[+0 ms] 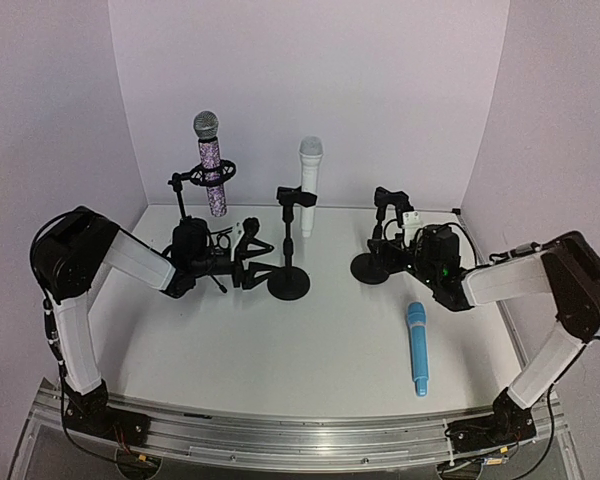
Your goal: Attach the microphones to the stand
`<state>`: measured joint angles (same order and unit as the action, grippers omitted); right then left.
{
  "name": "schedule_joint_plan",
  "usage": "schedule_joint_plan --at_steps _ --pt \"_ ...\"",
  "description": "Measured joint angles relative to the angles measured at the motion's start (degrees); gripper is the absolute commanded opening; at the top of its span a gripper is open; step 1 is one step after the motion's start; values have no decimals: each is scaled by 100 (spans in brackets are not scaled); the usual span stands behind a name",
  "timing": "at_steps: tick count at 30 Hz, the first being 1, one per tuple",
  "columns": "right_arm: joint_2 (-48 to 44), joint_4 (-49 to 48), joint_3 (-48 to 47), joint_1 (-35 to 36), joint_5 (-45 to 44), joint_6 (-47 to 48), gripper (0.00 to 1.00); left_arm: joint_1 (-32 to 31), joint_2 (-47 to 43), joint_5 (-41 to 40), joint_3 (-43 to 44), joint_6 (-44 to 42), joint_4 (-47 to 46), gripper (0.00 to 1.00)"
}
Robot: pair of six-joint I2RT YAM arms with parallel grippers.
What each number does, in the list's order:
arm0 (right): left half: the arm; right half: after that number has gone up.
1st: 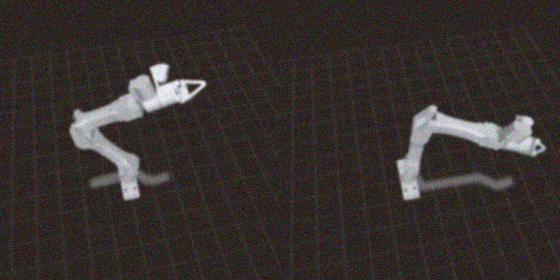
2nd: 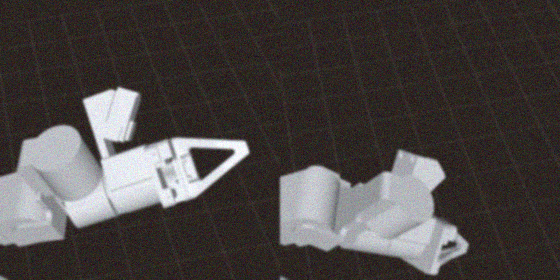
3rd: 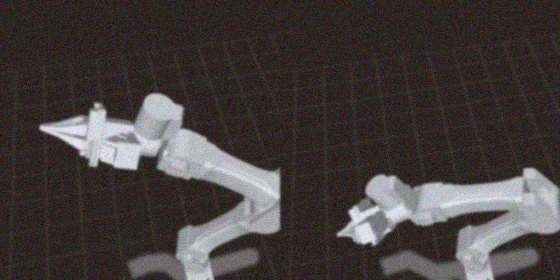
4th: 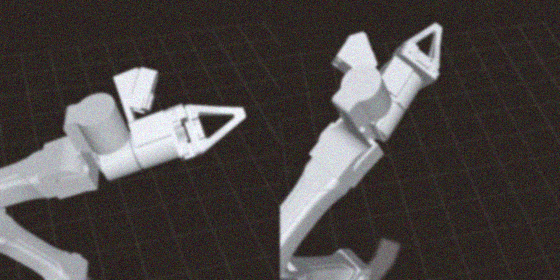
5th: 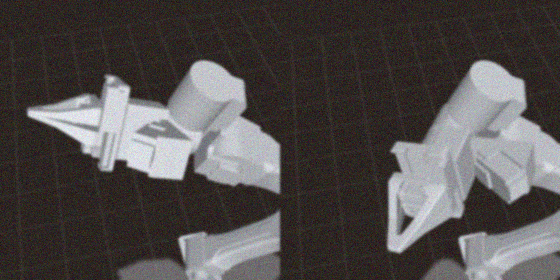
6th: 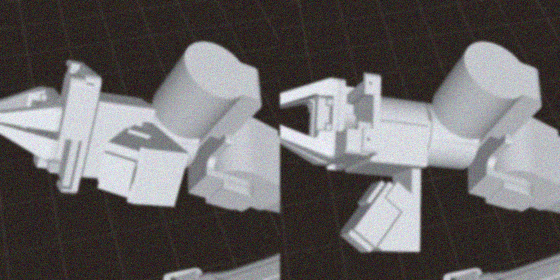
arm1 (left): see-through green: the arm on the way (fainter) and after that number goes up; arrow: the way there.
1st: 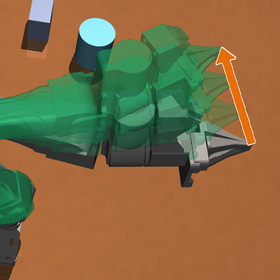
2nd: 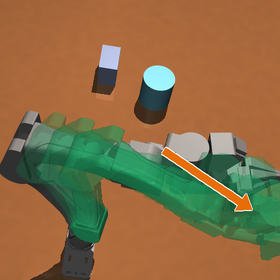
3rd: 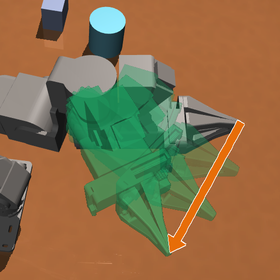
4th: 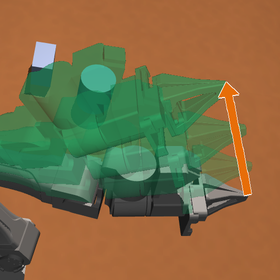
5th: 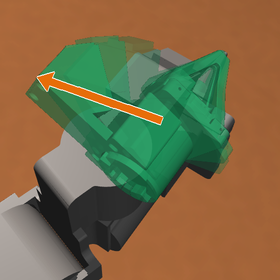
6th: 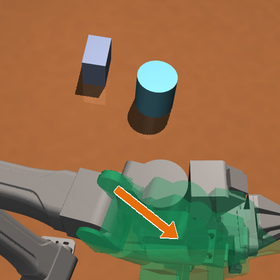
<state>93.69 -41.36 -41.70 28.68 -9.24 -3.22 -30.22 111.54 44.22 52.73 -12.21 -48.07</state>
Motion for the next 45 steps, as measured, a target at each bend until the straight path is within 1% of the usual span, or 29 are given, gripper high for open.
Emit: schedule_joint_plan --at_steps 5,9,14,18,19,21,22,25,30,32,34,36,42,45 --pt "944 -1486 -32 -1 -173 26 77 0 -549 99 -401 -6 252 73" --pt "1501 -2190 -253 -3 -360 67 76 0 -901 129 -696 1 324 73" --pt "1938 -2732 -561 -4 -593 172 76 1 -1101 101 -789 69 408 73" --pt "2247 -2952 -866 -6 -683 194 73 5 -1159 66 -789 226 413 73" --pt "2304 -2981 -907 -6 -716 197 71 11 -1163 63 -789 277 413 73" --pt "2386 -3017 -935 -6 -783 213 63 29 -1164 61 -789 378 415 73" --pt "2409 -3027 -935 -6 -812 220 55 36 -1164 59 -787 415 415 73" --pt "2466 -3077 -938 -6 -888 255 42 80 -1164 59 -783 507 415 73" --pt "2599 -3141 -1019 -6 -952 255 17 133 -1164 57 -750 575 414 73" --pt "2634 -3150 -1038 -17 -990 286 12 147 -1164 57 -718 608 410 73" --pt "2632 -3155 -1040 -28 -1005 318 4 157 -1164 48 -695 619 406 73" --pt "2632 -3161 -1040 -30 -1005 335 0 167 -1164 38 -695 625 410 73" --pt "2579 -3178 -957 -28 -979 428 0 168 -1199 10 -697 623 414 73" --pt "2280 -3065 -645 12 -977 423 0 168 -1314 -2 -700 618 446 73"
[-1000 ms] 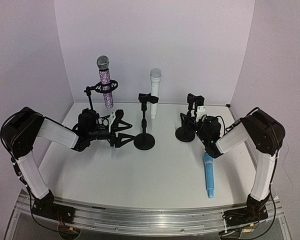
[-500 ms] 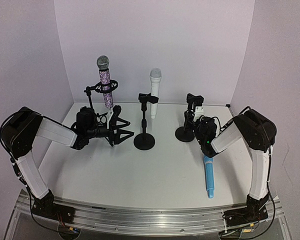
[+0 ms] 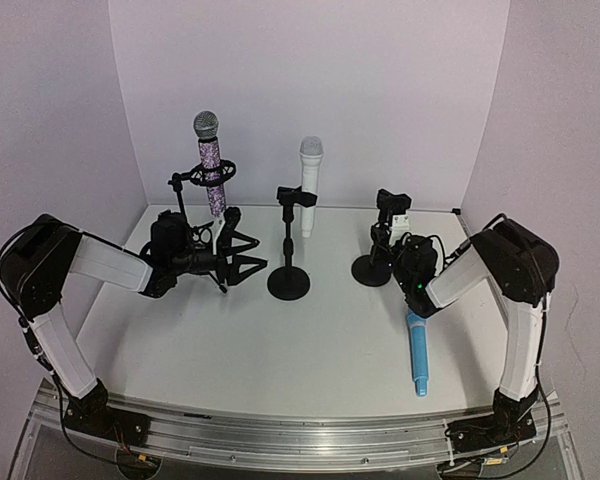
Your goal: Attach the microphones to the stand
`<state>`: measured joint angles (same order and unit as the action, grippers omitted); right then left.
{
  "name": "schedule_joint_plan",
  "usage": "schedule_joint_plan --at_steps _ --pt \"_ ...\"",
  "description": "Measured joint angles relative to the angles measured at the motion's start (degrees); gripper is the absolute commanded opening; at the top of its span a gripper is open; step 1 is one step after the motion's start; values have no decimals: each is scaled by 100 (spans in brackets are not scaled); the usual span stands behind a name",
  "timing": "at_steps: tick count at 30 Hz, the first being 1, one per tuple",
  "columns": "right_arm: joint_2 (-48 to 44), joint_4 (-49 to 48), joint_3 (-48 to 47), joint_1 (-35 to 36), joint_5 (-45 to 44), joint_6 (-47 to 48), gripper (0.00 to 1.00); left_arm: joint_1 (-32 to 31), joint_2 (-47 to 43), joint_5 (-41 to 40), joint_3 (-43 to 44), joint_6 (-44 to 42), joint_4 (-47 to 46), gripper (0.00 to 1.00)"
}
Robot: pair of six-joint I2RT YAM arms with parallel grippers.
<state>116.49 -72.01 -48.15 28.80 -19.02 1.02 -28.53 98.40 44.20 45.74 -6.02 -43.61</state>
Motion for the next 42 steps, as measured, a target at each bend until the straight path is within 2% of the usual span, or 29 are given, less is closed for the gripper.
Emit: schedule_joint_plan --at_steps 4,6,10,14,19,22,32,33,35,40,42 --pt "-629 357 505 254 -190 -4 0 0 -320 -39 -11 -22 134 73" --pt "-1062 541 787 598 -465 2 0 0 -522 -41 -22 -53 195 73" --pt "-1719 605 1176 1640 -1091 12 0 0 -987 -35 -119 -163 479 73" --pt "-1999 613 1451 2626 -1588 2 0 0 -1329 -27 -190 -261 788 73" --pt "-1950 689 1475 3556 -2176 25 0 0 -1760 -17 -377 -308 1094 73" --pt "-1621 460 1305 3926 -2373 98 0 0 -1937 -20 -487 -305 1174 73" --pt "-525 66 694 4234 -2489 58 0 -2 -2137 -42 -643 -319 1213 74" --pt "-468 12 660 4249 -2494 50 2 -2 -2139 -44 -653 -325 1214 74" --pt "-434 -48 654 4285 -2502 30 14 -2 -2139 -48 -654 -350 1214 74" --pt "-431 -91 666 4355 -2517 63 56 -2 -2139 -46 -654 -425 1211 74" --pt "-431 -164 667 4369 -2512 115 62 -2 -2139 -39 -654 -441 1210 74"
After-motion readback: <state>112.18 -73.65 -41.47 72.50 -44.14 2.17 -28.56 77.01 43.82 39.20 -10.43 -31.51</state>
